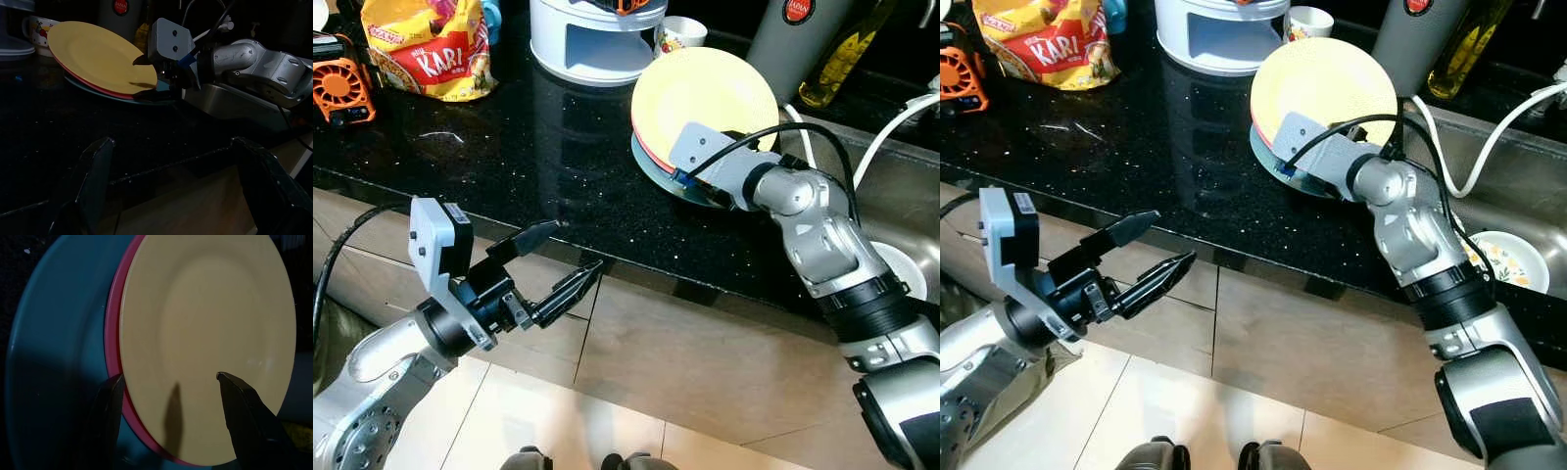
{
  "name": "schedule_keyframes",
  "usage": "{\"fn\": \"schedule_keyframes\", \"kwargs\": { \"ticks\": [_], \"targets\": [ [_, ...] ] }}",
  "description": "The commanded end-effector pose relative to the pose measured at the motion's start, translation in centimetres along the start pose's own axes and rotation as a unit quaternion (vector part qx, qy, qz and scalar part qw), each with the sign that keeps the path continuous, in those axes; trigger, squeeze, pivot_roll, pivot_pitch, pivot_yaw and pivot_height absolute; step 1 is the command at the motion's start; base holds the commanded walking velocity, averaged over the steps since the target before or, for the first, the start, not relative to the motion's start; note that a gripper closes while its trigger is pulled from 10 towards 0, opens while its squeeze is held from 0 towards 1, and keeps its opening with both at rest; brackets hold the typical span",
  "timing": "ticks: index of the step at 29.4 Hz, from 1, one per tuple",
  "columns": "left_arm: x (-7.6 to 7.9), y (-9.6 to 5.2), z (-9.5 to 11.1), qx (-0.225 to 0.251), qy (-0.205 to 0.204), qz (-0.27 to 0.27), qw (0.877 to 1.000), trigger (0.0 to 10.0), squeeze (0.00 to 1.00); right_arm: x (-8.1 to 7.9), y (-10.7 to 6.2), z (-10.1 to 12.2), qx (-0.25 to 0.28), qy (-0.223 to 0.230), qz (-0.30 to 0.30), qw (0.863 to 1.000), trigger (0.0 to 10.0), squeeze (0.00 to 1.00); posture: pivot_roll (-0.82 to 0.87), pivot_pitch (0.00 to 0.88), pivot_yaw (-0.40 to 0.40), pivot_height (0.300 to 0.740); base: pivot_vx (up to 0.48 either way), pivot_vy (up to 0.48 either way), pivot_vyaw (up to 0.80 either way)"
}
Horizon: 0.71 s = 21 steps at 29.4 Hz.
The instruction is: Kitchen organization
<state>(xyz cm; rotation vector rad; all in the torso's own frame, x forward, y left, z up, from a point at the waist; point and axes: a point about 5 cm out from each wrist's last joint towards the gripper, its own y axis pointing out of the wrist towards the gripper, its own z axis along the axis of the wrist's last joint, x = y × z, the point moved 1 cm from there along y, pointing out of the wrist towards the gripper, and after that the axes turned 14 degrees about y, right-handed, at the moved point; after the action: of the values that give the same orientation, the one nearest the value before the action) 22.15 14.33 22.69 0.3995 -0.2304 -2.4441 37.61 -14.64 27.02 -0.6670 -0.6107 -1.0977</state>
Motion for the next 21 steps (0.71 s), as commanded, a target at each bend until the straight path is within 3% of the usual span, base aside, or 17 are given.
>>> {"fn": "schedule_keyframes", "kwargs": {
  "ticks": [1,5,12,21],
  "targets": [
    [0.2,0.1,0.0,0.004,-0.003,-0.005,1.0,10.0,0.0,-1.9,0.4,-1.3,-0.03,-0.004,0.034,0.999,10.0,0.0,0.12,0.134,-0.103,0.74,0.0,0.0,0.0],
    [0.2,0.1,0.0,0.004,-0.003,-0.005,1.0,10.0,0.0,-1.9,0.5,-1.2,-0.032,-0.011,0.028,0.999,10.0,0.0,0.13,0.136,-0.102,0.74,0.0,0.0,0.0],
    [0.2,0.1,0.1,0.005,-0.002,-0.007,1.0,10.0,0.0,-2.2,0.7,-2.2,-0.074,-0.075,0.02,0.994,10.0,0.0,0.12,0.138,-0.099,0.74,0.0,0.0,0.0],
    [0.2,0.2,0.1,0.006,-0.002,-0.008,1.0,10.0,0.0,-1.5,1.0,-2.5,-0.102,-0.084,0.009,0.991,10.0,0.0,0.12,0.137,-0.1,0.74,0.0,0.0,0.0]
  ]
}}
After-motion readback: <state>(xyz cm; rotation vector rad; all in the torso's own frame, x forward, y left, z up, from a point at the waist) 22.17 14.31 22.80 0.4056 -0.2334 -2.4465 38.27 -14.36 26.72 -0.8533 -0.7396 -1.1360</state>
